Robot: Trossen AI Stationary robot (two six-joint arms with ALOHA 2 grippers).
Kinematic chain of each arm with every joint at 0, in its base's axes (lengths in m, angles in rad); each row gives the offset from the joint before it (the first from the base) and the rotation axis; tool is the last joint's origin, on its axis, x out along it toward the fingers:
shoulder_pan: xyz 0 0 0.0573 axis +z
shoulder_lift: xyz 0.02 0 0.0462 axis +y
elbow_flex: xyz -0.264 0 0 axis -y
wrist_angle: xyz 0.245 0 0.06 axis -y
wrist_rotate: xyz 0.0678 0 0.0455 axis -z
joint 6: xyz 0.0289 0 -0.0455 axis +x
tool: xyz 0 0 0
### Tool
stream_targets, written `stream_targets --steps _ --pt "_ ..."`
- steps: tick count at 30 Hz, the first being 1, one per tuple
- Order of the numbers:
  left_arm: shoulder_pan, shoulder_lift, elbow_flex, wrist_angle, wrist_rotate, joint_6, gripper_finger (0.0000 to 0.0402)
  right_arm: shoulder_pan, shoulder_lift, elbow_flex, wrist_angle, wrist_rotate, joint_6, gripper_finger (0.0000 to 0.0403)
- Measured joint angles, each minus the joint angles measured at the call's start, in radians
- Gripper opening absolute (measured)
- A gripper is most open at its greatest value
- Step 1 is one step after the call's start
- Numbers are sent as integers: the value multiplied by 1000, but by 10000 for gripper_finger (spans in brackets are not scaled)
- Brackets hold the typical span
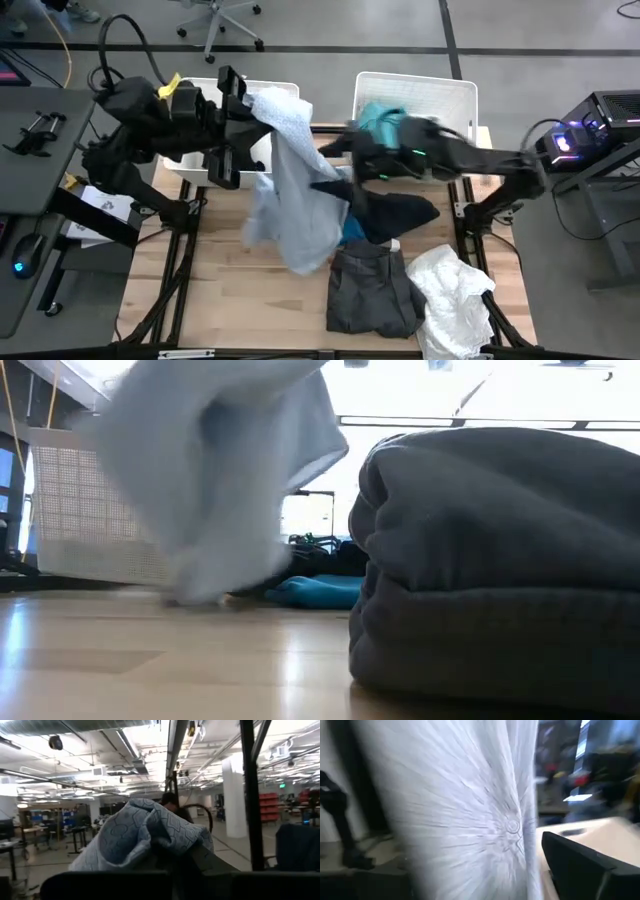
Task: Sort clothes
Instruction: Put the blue patterned short into the right laundry bin
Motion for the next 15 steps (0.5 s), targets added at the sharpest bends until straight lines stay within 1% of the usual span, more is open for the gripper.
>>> stream_targets --steps 2,4,6,8,9,11,13,15 --pt "20 -6 0 -13 1 27 0 -29 85 48 -12 -125 22 313" --pt "43 -7 0 -29 0 54 0 -39 166 92 -11 -207 25 311" --pt "65 -10 0 -57 0 66 0 -38 234 131 -8 -227 41 300" --pt "88 -15 -1 -84 1 69 0 -32 290 163 -1 -227 54 275" --pt "98 -19 -2 -96 1 72 0 -28 316 177 2 -226 58 256" --pt "113 -32 -2 -126 1 74 0 -17 356 205 15 -225 59 205" --pt "120 -44 -2 -153 -3 79 0 -11 376 233 21 -225 60 136" --pt "124 -59 -1 -193 -39 97 0 -12 380 271 4 -220 42 59"
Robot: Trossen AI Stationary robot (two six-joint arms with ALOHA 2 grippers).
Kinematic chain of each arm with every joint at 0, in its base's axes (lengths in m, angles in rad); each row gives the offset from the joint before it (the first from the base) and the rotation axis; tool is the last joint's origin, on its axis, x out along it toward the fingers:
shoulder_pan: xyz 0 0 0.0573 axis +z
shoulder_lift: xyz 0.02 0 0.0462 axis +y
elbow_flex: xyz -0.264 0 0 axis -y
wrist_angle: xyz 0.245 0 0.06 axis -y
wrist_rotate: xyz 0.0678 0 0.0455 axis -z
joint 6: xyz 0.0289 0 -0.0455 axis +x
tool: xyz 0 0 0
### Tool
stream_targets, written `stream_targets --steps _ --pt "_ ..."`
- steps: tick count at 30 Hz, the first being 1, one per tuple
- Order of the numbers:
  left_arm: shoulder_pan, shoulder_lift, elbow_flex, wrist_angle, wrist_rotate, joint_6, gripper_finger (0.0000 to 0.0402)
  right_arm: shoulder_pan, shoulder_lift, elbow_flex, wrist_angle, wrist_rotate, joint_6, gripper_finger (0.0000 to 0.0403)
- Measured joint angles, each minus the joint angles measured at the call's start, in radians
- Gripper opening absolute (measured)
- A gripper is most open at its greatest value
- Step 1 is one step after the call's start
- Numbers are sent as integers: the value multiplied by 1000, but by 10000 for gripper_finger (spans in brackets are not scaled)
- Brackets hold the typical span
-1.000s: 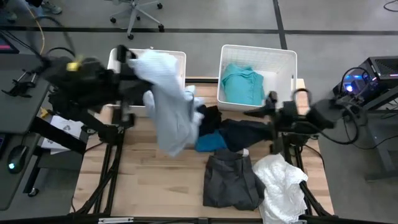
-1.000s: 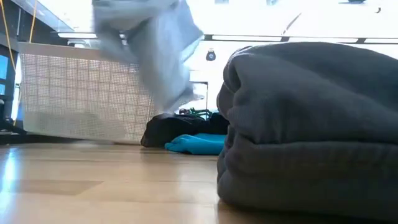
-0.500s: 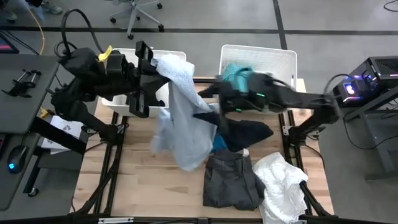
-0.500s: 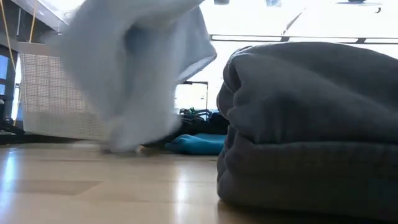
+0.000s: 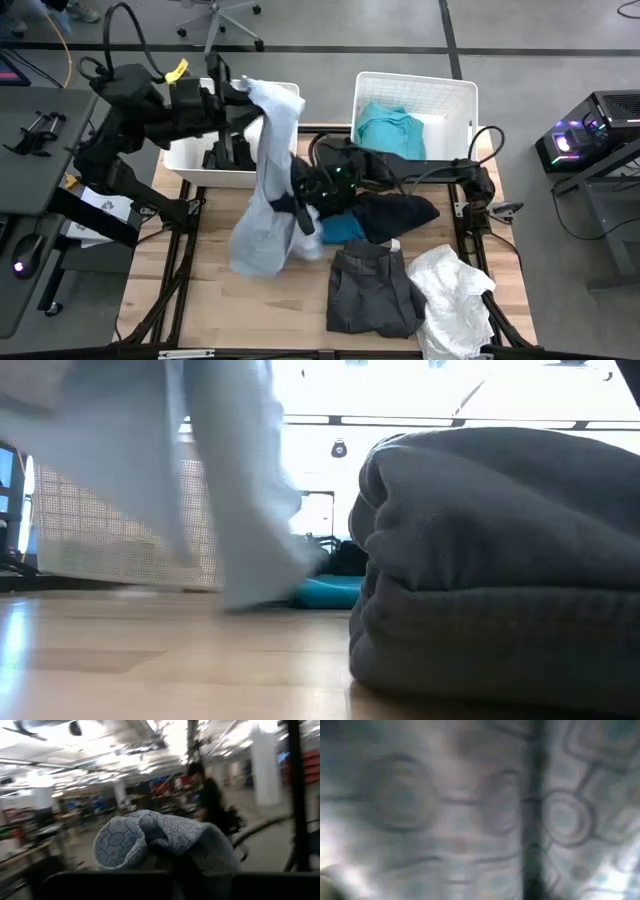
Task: Sort clothes
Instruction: Put the blue patterned short into the right laundry bin
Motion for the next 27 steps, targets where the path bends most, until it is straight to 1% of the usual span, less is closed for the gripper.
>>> stream_targets --steps 1,2,4,5,7,10,13,14,15,18,20,22,24,27 --pt "1 -8 0 -10 -34 5 2 -6 -3 24 -24 11 -17 31" --pt "1 -16 2 -14 -75 1 4 -11 -9 53 -61 27 -31 19" --pt "2 -28 4 -13 -147 -25 11 -21 -32 131 -168 100 -63 23" --pt "2 -32 4 -13 -166 -28 15 -22 -50 177 -236 158 -89 24" --pt "2 -40 4 -15 -180 -11 23 -19 -94 263 -350 313 -168 18" --pt "2 -46 4 -23 -183 -22 35 -7 -270 181 -362 588 -284 8" --pt "1 -50 4 -56 -182 -79 40 -16 -421 154 -429 865 -344 14" --pt "1 -50 4 -67 -184 -93 41 -26 -467 153 -453 929 -348 14" --pt "1 -50 4 -81 -188 -107 41 -39 -508 153 -484 970 -345 13" --pt "1 -45 -11 -85 -210 -118 41 -106 -612 154 -633 990 -260 6" --pt "1 -41 -27 -85 -249 -118 41 -173 -660 147 -786 991 -194 6" --pt "1 -30 -44 -78 -309 -118 41 -260 -691 100 -894 1000 -117 7" --pt "1 -16 -53 -65 -388 -108 41 -344 -709 6 -917 975 -68 8" --pt "2 15 -65 -12 -482 -70 41 -437 -726 -180 -856 864 -43 8"
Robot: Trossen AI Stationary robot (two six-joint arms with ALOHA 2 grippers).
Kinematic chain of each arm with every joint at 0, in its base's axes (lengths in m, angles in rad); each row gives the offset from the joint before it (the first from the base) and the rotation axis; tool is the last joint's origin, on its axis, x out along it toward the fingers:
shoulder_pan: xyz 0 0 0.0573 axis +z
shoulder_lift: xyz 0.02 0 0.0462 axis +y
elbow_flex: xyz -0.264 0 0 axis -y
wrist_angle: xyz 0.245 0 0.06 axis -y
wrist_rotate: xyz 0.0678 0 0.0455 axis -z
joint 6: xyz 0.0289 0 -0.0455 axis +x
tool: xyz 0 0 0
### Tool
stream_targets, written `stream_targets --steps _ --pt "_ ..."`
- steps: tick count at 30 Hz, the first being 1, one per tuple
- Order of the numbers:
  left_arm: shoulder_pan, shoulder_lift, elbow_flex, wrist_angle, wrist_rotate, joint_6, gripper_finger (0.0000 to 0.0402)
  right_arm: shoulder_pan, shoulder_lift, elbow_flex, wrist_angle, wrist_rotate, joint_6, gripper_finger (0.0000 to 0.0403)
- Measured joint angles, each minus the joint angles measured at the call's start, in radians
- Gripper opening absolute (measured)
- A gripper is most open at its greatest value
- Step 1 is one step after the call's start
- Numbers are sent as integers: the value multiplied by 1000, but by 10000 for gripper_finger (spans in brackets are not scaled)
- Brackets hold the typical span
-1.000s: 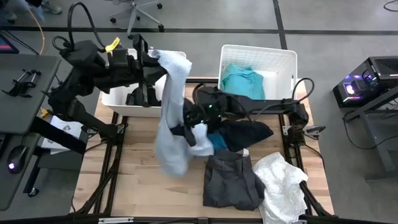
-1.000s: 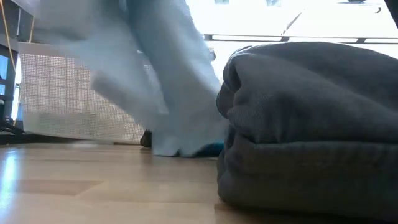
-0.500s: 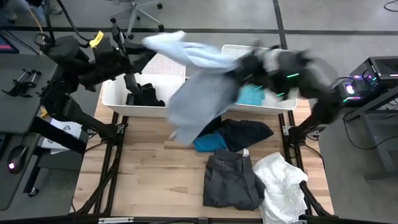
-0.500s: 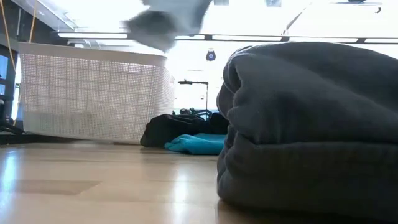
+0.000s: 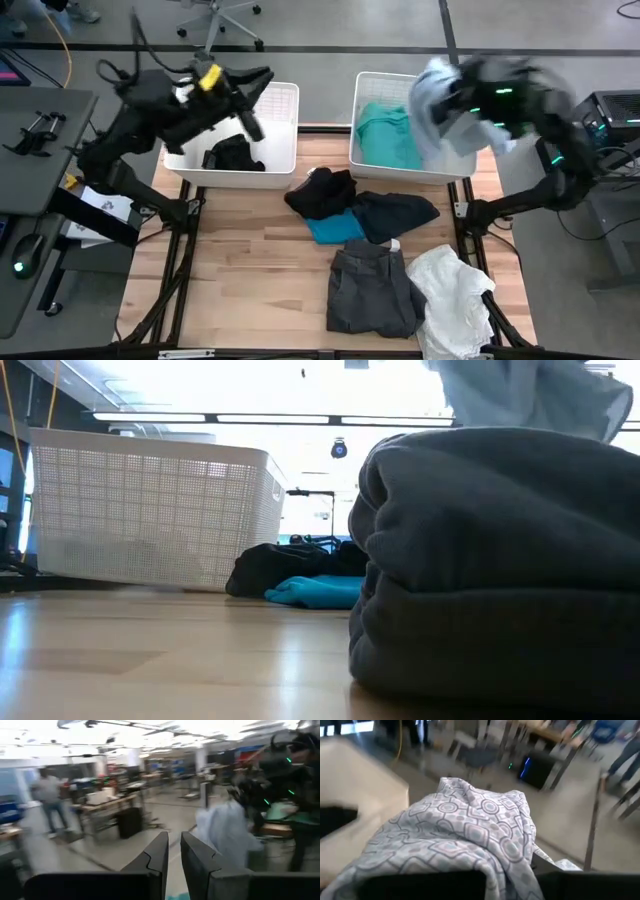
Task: Sort clothes
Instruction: Put the blue patterned short into the right laundry bin
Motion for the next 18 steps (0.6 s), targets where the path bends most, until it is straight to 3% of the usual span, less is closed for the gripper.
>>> stream_targets --steps 6,10,14,18 --pt "-4 66 -4 42 -7 -23 41 -171 16 -451 110 -62 -75 8" --pt "-30 73 -4 31 20 -44 41 -286 38 -752 197 -142 1 11" --pt "-78 54 -4 -29 24 -32 41 -348 62 -904 214 -308 165 38" --pt "-123 21 -4 -148 24 -32 41 -376 71 -931 205 -453 293 98"
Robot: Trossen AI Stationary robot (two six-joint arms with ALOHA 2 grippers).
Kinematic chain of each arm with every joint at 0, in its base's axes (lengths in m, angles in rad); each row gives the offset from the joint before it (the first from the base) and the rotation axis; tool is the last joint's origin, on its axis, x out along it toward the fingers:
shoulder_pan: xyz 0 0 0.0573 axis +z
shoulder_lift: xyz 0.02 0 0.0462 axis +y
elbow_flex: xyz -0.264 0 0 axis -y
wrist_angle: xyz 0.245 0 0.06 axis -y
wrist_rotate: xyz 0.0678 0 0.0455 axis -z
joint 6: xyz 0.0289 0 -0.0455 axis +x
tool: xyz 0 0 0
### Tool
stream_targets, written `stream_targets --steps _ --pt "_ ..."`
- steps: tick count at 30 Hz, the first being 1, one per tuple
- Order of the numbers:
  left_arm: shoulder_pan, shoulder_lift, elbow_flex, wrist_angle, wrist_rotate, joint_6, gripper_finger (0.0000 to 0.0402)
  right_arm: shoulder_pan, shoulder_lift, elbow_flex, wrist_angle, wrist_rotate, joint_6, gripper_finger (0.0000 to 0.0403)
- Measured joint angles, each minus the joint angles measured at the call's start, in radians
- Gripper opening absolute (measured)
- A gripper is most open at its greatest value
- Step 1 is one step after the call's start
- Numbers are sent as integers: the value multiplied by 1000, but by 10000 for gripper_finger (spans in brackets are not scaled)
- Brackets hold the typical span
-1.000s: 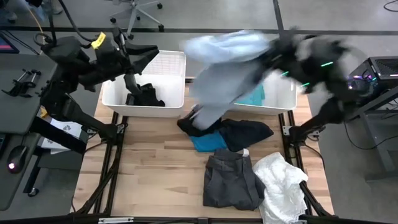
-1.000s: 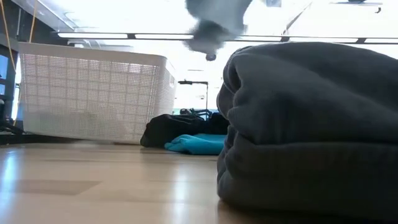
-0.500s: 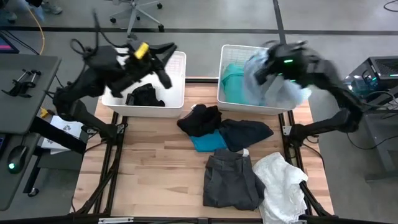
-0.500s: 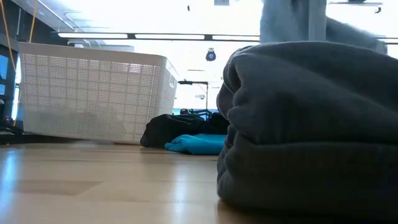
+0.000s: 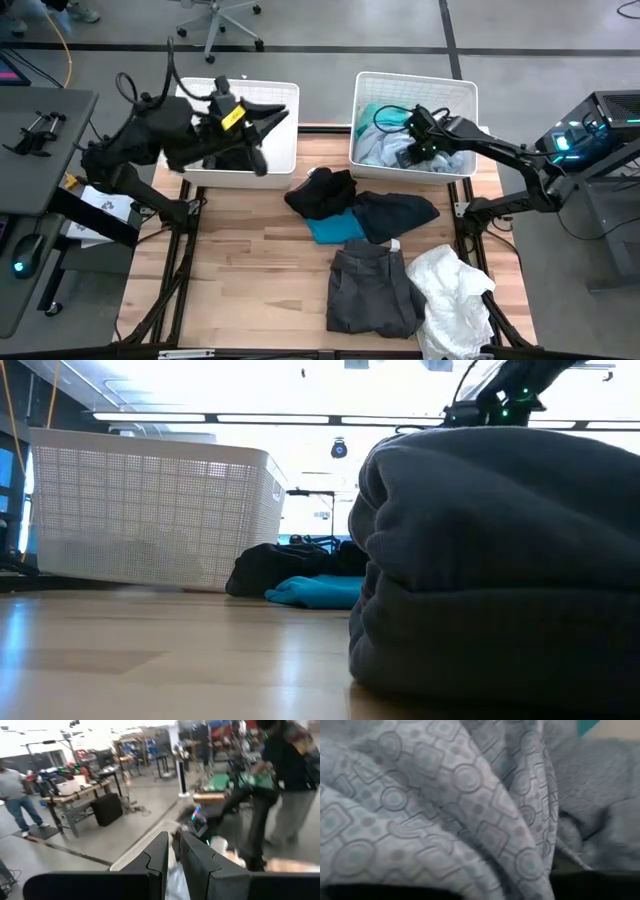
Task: Sort clothes
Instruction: Put the blue patterned short into the right laundry bin
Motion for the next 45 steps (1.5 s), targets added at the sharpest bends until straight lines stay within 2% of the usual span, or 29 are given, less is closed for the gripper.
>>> stream_targets --steps 4,8,14,18,21,25,30,34,38,42,45 --pt "-22 -11 1 -103 16 3 41 -5 -2 75 -26 -59 80 167" --pt "-24 -15 1 -204 23 -17 41 4 -5 224 -128 3 196 211" --pt "-45 -33 0 -287 93 -68 41 90 -32 505 -183 214 199 220" --pt "-59 -42 0 -306 95 -110 41 157 -34 652 -186 215 159 216" --pt "-77 -63 0 -376 89 -118 41 218 -34 680 -185 207 154 215" --pt "-84 -78 0 -437 61 -147 41 238 -30 615 -245 213 257 215" --pt "-77 -80 0 -456 4 -146 41 207 -27 363 -239 214 357 215" --pt "-61 -79 0 -483 0 -151 41 85 -22 107 -94 176 355 215" --pt "-49 -79 0 -490 -1 -183 41 -23 10 -78 123 91 348 215" --pt "-33 -79 0 -489 -1 -204 41 -96 70 -149 266 34 330 215" --pt "-25 -79 0 -488 -1 -216 41 -111 105 -127 256 12 262 215"
